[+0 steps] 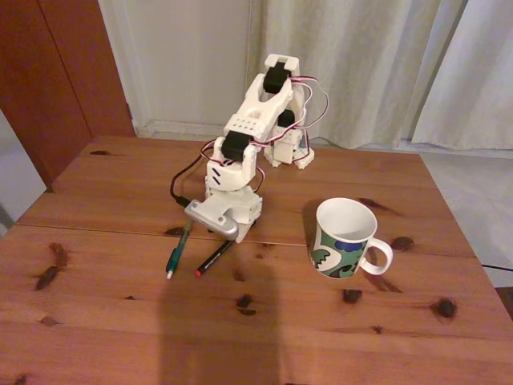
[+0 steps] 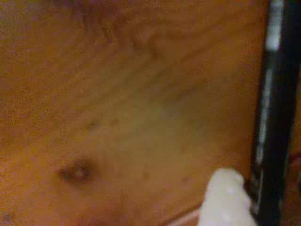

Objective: Clean up the desk and place the pens and markers into the cup

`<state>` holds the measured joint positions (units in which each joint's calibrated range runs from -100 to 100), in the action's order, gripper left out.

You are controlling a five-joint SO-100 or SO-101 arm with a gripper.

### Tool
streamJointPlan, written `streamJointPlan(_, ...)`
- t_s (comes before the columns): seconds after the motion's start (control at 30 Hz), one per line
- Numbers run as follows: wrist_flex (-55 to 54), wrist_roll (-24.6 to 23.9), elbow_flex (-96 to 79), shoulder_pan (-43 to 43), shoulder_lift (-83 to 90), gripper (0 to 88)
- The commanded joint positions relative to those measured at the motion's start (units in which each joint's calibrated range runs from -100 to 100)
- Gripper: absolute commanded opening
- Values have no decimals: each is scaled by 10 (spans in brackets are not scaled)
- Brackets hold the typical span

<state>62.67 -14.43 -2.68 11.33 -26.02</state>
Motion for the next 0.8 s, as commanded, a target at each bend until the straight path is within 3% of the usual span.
streamJointPlan(0.0, -19, -2, 24, 0, 0, 120)
streamJointPlan(0.07, -20, -3, 23, 0, 0, 111)
streamJointPlan(0.2, -22, -3, 20, 0, 0, 0)
streamJointPlan(0.77, -8, -4, -50, -8, 68, 8)
